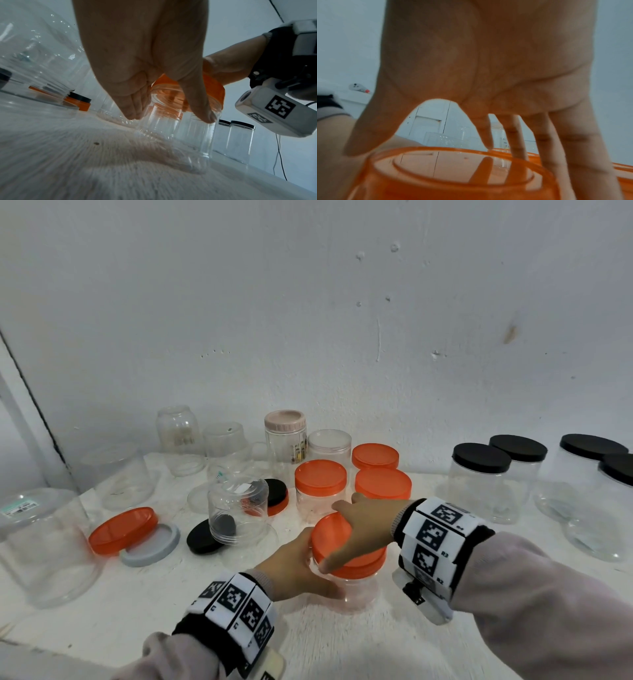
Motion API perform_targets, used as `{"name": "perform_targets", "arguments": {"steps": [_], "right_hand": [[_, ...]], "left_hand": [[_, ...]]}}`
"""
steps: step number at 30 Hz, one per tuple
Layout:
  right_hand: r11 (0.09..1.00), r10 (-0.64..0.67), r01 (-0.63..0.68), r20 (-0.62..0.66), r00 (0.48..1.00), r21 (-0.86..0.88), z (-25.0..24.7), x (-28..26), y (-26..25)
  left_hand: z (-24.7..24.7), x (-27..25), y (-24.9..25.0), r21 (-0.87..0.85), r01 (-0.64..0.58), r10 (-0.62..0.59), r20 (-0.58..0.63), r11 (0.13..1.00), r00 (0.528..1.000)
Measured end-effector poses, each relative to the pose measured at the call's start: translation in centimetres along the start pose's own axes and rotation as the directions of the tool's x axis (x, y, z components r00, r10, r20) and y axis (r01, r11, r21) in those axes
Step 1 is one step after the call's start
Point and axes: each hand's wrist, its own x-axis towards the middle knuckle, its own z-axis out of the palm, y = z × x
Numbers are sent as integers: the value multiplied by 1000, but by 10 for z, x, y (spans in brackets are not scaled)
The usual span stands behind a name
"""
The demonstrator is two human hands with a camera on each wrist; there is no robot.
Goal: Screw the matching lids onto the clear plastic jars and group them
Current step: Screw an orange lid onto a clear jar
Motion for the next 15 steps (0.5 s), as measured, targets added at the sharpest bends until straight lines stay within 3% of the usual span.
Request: {"name": "perform_targets", "arguments": {"steps": [6, 15], "right_hand": [[996, -92, 91, 46, 995, 22, -10, -6, -1], [999, 8, -8, 23, 1000, -33, -6, -7, 0]], "left_hand": [[3, 1, 1, 37, 8, -7, -31, 999, 999], [4, 1, 1, 23, -14, 15, -27, 1000, 1000]]}}
